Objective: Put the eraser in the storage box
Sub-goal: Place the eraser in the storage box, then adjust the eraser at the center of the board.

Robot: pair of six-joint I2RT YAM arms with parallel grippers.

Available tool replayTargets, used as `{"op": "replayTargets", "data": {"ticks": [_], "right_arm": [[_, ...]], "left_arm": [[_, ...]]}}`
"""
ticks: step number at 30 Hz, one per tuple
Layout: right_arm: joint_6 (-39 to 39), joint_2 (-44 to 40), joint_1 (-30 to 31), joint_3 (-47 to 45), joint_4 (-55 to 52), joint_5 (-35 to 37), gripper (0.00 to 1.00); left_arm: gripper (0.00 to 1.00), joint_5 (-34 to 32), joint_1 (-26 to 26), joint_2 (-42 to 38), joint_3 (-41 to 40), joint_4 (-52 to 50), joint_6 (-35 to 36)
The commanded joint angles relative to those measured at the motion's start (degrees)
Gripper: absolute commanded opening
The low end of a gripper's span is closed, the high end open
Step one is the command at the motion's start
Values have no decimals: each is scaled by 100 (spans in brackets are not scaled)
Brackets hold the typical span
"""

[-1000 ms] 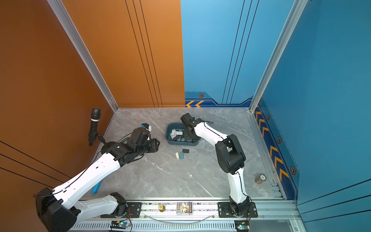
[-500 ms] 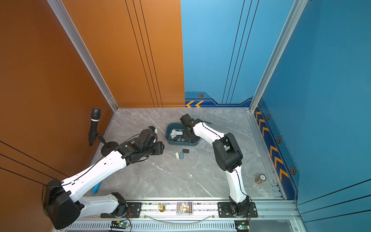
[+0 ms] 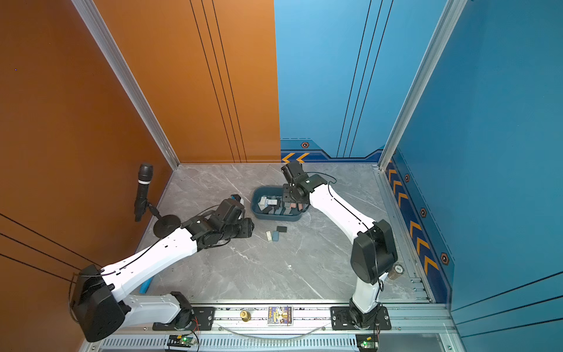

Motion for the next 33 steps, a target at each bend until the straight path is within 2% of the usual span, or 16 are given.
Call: {"op": "replayTargets", "data": {"ticks": [1,6,15,33], "right_arm": [[135,-483,33,-387,43,274,47],[253,-1177,46,-943,187,386,48],[446,-1828,29,-1693,286,491,49],[583,-2204,-85,-2400,524,408,49]], "left_arm": [[60,43,-113,134,-61,-68,-146],[62,52,-230,382,8,-81,-227],[64,112,-443,1084,350,-129,-423],[68,-322,-709,2407,1209,-686,-633]]}}
